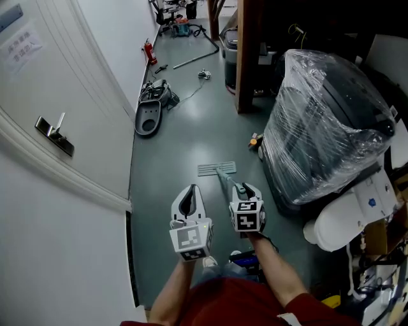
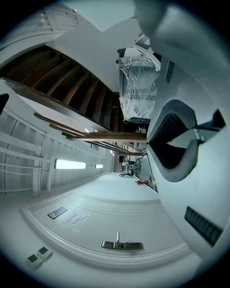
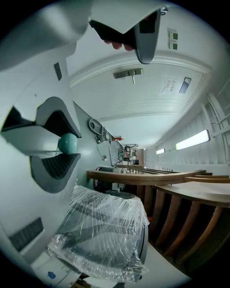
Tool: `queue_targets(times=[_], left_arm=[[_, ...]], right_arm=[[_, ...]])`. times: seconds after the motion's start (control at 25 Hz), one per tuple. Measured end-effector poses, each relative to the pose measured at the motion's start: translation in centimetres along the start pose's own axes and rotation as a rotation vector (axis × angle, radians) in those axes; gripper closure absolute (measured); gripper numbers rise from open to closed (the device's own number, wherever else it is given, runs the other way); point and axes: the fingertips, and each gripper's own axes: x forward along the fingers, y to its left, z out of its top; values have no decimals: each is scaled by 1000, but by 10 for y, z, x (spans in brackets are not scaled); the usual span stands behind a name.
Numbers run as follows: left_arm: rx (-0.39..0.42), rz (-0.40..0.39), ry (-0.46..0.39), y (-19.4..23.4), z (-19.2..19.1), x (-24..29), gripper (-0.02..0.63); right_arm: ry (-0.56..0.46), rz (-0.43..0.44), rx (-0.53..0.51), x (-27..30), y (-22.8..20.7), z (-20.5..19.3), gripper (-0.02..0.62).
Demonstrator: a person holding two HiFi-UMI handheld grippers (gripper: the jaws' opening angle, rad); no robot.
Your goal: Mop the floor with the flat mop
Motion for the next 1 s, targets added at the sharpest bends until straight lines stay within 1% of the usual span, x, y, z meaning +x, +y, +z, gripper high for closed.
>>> queue_targets(times=[0.08, 0.16, 0.36, 0.48, 0.64, 0.8, 0.92, 1.0], left_arm=[[-4, 5, 3, -6, 2, 2, 592], [-11, 11, 9, -11, 3, 4, 592], [-13, 11, 30, -25, -8, 12, 592], [-10, 14, 28, -37, -11, 16, 592], [2, 8, 33, -52, -18, 23, 592], [23, 20, 27, -45, -20, 33, 592], [13, 22, 25, -38, -19, 45, 592], [7, 19, 25, -31, -19, 57, 592]], right_arm=[[2, 9, -8, 0, -1, -2, 479], [8, 17, -39, -2, -2, -4, 479], [11, 32, -82, -3, -6, -14, 480], [28, 37, -76, 1, -20, -26, 480], [44, 40, -58, 12, -36, -30, 480], [6, 50, -68, 23, -33, -11, 480], [-9, 43, -92, 37, -30, 9, 480], [1, 41, -114, 51, -28, 16, 480]])
